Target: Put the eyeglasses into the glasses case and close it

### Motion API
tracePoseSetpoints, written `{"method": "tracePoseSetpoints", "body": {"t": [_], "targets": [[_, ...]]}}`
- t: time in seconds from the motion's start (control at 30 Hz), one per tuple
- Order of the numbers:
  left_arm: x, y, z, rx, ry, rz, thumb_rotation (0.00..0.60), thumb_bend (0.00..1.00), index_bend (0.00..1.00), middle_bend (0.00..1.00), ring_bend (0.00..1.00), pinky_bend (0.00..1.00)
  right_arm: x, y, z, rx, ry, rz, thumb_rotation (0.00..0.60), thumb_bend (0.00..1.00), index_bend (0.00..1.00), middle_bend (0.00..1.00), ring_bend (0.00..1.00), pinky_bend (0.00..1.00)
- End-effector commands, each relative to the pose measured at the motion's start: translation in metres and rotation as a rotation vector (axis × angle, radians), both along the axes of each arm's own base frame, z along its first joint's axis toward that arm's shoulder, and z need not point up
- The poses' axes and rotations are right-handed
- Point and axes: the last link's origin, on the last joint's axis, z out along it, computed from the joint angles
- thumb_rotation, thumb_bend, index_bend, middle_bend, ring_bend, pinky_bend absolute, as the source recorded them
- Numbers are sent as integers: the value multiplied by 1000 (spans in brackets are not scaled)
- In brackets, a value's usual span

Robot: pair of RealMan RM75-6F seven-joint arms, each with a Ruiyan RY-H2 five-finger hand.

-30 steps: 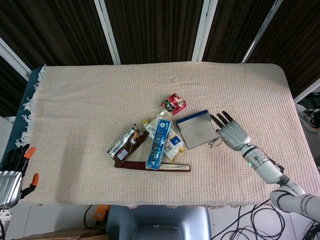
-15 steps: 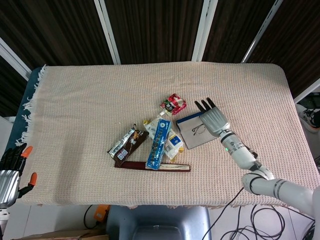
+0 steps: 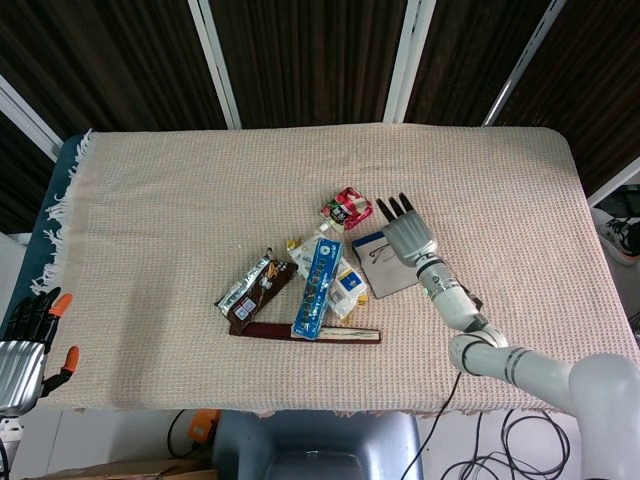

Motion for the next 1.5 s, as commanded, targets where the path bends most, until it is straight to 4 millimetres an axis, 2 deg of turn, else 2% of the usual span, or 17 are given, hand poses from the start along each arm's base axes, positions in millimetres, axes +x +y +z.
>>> {"method": "tracePoseSetpoints", "body": {"t": [0.03, 0.4, 0.53, 0.67, 0.77, 0.9, 1.07, 1.2, 1.33, 1.5], "targets": [[-1, 0, 0, -5, -1, 5, 600, 441, 0, 0, 0, 22, 6, -3, -7, -6, 3, 3, 600, 631, 721, 46, 0, 0], [-2, 0, 1, -3, 0, 5, 600, 441, 0, 0, 0, 22, 11, -7, -24, -14, 30, -4, 600, 631, 682, 47, 0, 0], [-3, 0, 1, -5, -2, 12, 600, 440, 0, 0, 0, 22, 11, -9, -25, -28, 28, -5, 600, 627, 598, 48, 0, 0], [-3, 0, 2, -2, -3, 10, 600, 441, 0, 0, 0, 22, 11, -10, -27, -29, 17, -15, 600, 561, 568, 50, 0, 0], [-2, -2, 2, 0, -3, 8, 600, 440, 0, 0, 0, 23, 13, -9, -30, -27, -6, -14, 600, 554, 557, 51, 0, 0], [-2, -2, 3, 6, -1, 6, 600, 440, 0, 0, 0, 23, 13, -7, -22, -53, -36, 12, 600, 473, 539, 51, 0, 0], [-2, -2, 2, 3, 0, 6, 600, 441, 0, 0, 0, 23, -3, 15, 11, -77, -97, 62, 600, 395, 496, 48, 0, 0], [0, -4, 0, -4, 5, -3, 600, 441, 0, 0, 0, 23, -30, 51, 35, -55, -106, 113, 600, 365, 487, 48, 0, 0], [2, -5, -2, -6, 10, -11, 600, 440, 0, 0, 0, 23, -55, 76, 40, -15, -101, 127, 600, 341, 492, 49, 0, 0], [3, -6, -3, -9, 14, -18, 600, 441, 0, 0, 0, 23, -72, 82, 32, 15, -104, 126, 600, 342, 520, 50, 0, 0]]}}
